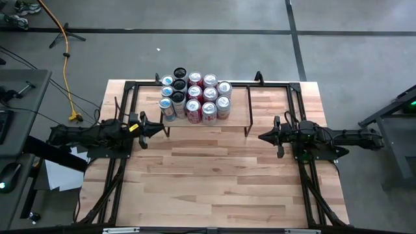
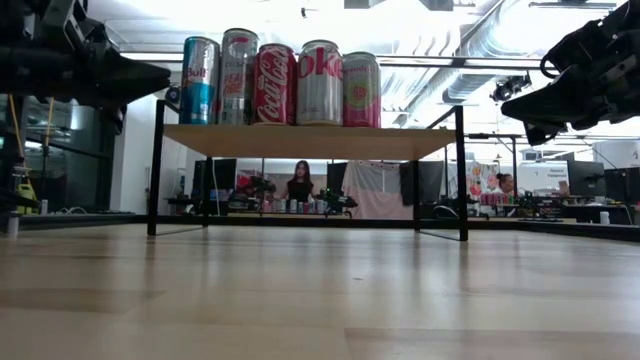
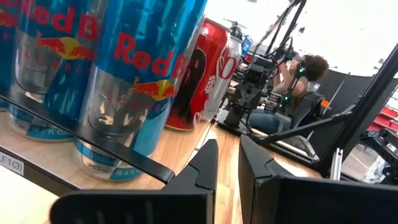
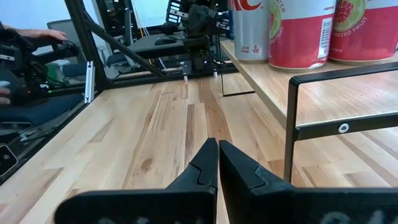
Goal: Place canned beverage on shelf
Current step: Return to Home Position
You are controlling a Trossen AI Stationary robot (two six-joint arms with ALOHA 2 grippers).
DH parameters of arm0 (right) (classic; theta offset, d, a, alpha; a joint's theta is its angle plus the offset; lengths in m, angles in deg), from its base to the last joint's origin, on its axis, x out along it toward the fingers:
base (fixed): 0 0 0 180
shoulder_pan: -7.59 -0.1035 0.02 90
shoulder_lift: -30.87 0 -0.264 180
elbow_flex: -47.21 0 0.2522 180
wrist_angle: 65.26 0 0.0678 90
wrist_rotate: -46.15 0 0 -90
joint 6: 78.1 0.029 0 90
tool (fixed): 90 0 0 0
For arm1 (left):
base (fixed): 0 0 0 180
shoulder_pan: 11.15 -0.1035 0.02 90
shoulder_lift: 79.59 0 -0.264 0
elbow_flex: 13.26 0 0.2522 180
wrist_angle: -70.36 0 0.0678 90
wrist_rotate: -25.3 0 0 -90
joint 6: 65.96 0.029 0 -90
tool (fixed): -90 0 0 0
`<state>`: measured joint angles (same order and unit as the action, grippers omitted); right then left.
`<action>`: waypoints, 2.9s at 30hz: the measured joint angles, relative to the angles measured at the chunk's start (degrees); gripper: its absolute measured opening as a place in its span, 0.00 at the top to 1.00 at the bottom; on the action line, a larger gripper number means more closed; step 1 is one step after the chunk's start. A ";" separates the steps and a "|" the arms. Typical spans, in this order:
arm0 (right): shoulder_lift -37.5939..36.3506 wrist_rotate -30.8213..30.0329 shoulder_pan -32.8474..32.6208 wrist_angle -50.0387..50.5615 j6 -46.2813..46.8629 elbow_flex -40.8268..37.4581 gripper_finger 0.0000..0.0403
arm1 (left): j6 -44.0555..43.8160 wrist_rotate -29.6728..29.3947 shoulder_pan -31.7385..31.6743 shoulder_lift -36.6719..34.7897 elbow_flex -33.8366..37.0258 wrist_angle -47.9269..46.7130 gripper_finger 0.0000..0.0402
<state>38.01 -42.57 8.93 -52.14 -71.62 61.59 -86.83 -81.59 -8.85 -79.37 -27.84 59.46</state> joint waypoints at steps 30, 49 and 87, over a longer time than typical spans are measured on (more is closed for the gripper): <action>0.00 0.00 0.01 0.00 0.06 0.00 1.00 | 15.08 3.23 2.97 0.12 0.02 -0.27 0.99; 0.00 0.00 0.02 0.00 -0.01 0.00 1.00 | 15.06 3.23 2.97 0.12 0.02 -0.27 0.99; 0.00 0.00 0.02 0.01 -0.02 0.00 1.00 | 15.06 3.21 2.97 0.12 0.02 -0.27 0.99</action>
<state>38.01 -42.57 8.95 -52.14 -71.64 61.59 -71.77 -78.38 -5.87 -79.25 -27.82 59.19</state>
